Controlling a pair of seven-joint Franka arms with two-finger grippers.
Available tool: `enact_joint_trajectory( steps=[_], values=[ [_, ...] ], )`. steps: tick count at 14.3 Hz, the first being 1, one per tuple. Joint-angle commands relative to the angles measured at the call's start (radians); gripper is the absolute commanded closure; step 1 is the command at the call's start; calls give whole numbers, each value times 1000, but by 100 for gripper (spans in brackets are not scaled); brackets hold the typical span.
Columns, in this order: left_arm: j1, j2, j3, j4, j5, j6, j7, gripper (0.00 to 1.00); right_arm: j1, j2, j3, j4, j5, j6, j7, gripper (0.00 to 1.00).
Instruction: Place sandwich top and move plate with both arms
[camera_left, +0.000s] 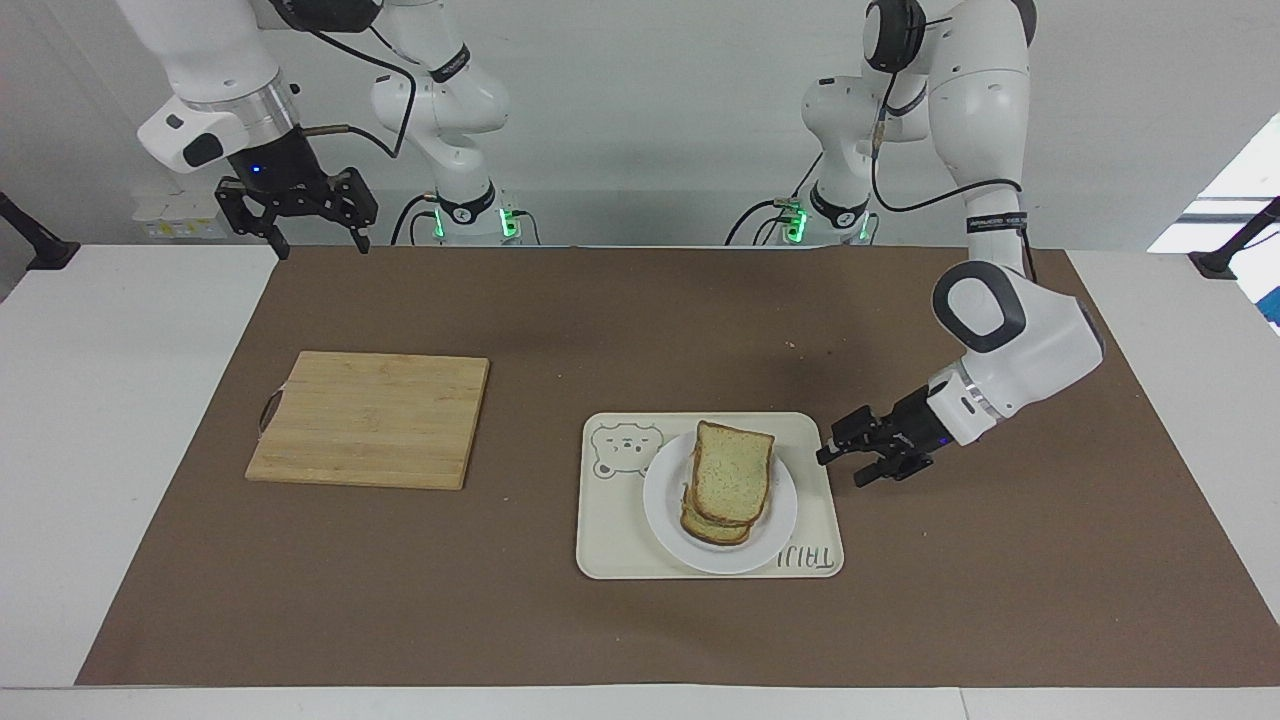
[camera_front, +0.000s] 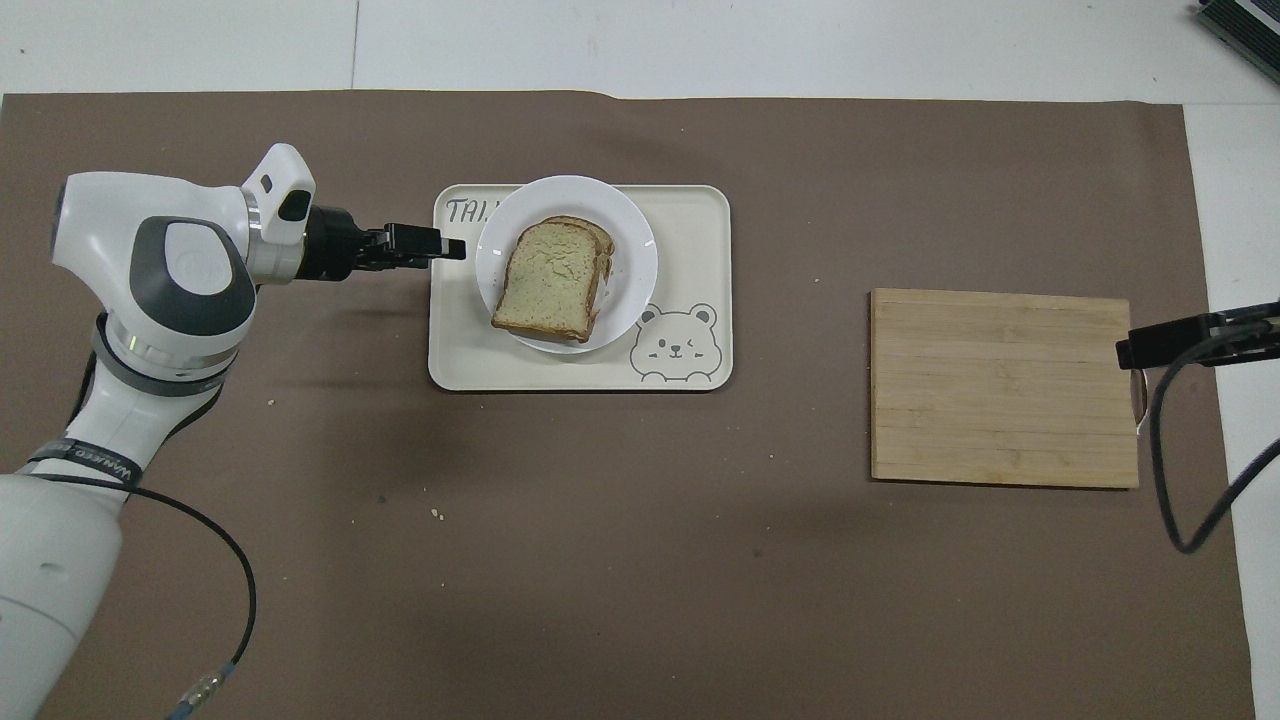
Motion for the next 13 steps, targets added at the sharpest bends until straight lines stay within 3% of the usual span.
enact_joint_trajectory(
  steps=[1,7,9,13],
  values=[
    [4,-77,32,-17,234,10,-15,0,-6,-2,5,6,7,-3,8,0],
    [9,-286,156,8,573,-165,-14,0,-6,-2,5,6,7,-3,8,0],
    [9,-321,181,83,623,-298,-15,0,-6,-2,5,6,7,-3,8,0],
    [10,-320,210,291,669,-640,-18,0,-6,-2,5,6,7,-3,8,0]
  ],
)
